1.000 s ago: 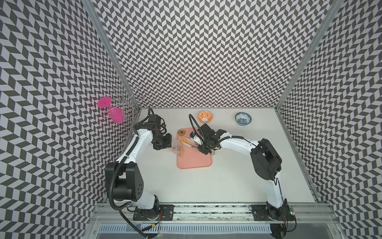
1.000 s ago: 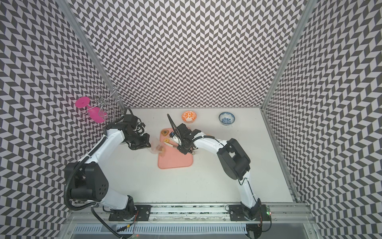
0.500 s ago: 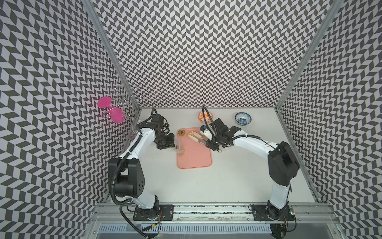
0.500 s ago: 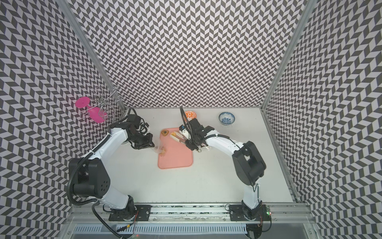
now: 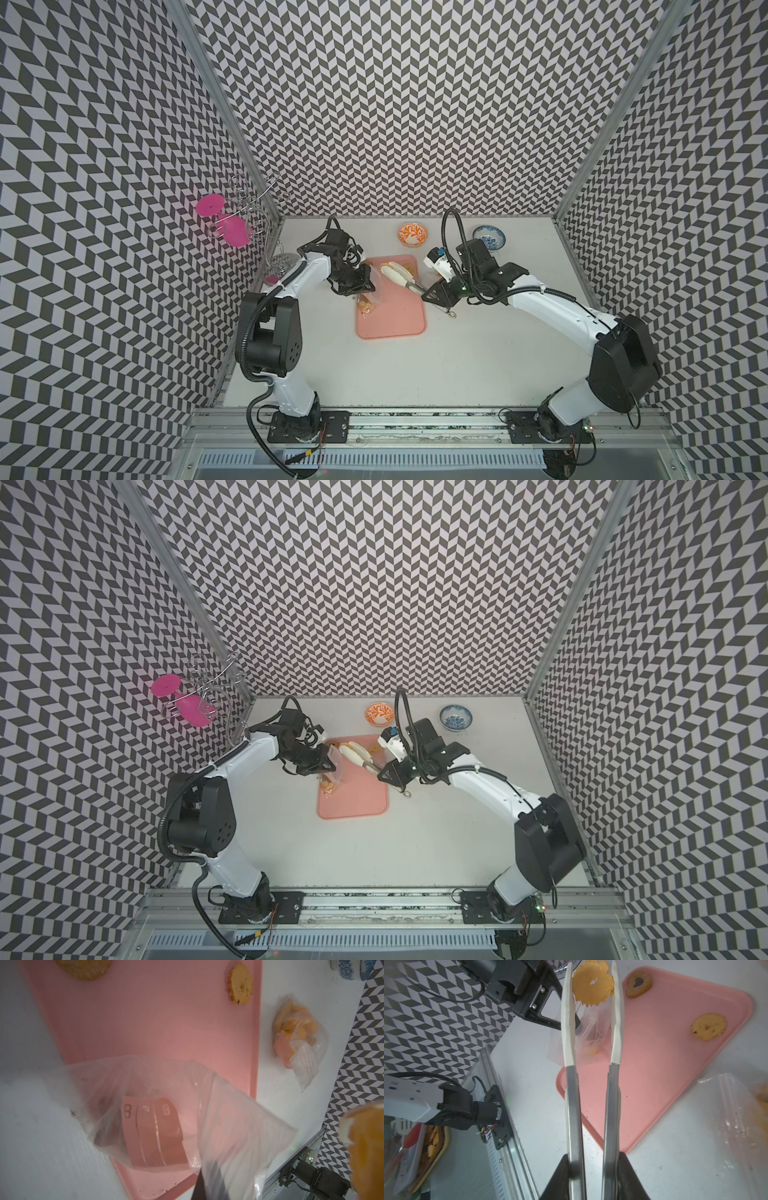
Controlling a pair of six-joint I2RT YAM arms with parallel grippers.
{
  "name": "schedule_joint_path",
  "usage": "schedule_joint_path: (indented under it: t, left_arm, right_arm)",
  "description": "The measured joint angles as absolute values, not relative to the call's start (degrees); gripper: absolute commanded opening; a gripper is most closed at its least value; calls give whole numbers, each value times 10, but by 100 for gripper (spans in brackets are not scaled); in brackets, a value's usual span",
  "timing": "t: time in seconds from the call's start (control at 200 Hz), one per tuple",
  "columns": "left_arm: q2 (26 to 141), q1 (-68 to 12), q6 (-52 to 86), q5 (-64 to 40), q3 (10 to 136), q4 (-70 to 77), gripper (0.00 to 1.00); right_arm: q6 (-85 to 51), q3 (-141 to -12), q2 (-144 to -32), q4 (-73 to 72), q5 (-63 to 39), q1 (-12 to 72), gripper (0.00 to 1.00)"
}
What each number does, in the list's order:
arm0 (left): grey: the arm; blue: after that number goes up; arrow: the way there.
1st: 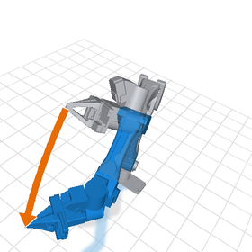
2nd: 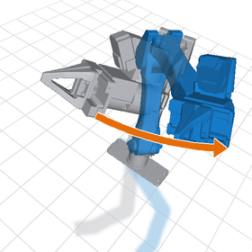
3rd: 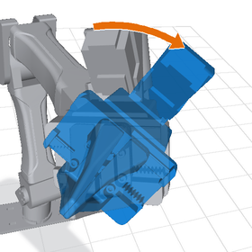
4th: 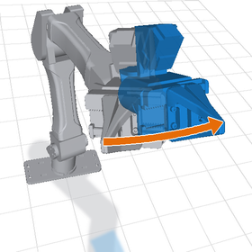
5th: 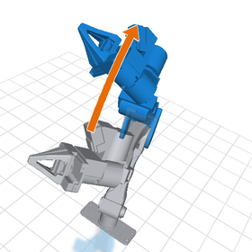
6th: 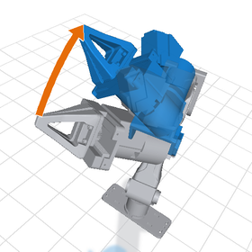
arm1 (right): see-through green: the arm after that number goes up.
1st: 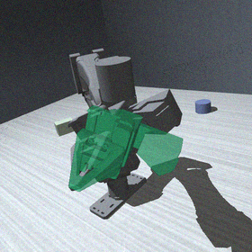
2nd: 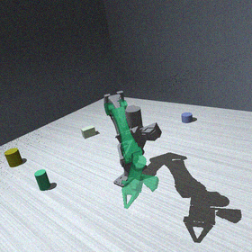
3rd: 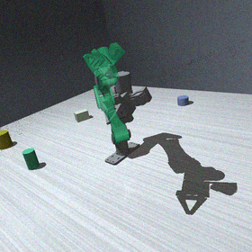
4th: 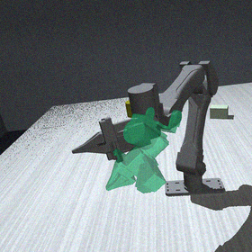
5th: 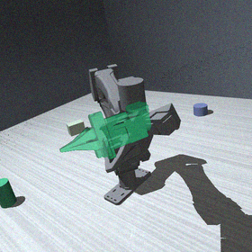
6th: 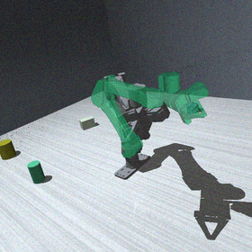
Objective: Put the cookies into a resealable bag to prevent moisture
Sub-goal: Place the cookie in the ziploc bag.
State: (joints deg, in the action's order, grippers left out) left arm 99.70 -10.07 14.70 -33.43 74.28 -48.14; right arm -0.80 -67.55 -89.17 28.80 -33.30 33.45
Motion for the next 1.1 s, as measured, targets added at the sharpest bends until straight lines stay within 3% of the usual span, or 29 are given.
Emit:
schedule_joint_path:
  t: [0.481, 0.836, 1.102]
  left_arm:
    - [1000, -100, 151, -367, 730, -462, 0]
    - [983, -86, 150, -368, 724, -467, 0]
    - [976, -85, 147, -348, 724, -485, 0]
  right_arm:
    - [-32, -668, -908, 267, -405, 341, 34]
    - [-30, -687, -932, 274, -405, 348, 43]
    - [-31, -699, -932, 276, -396, 348, 43]
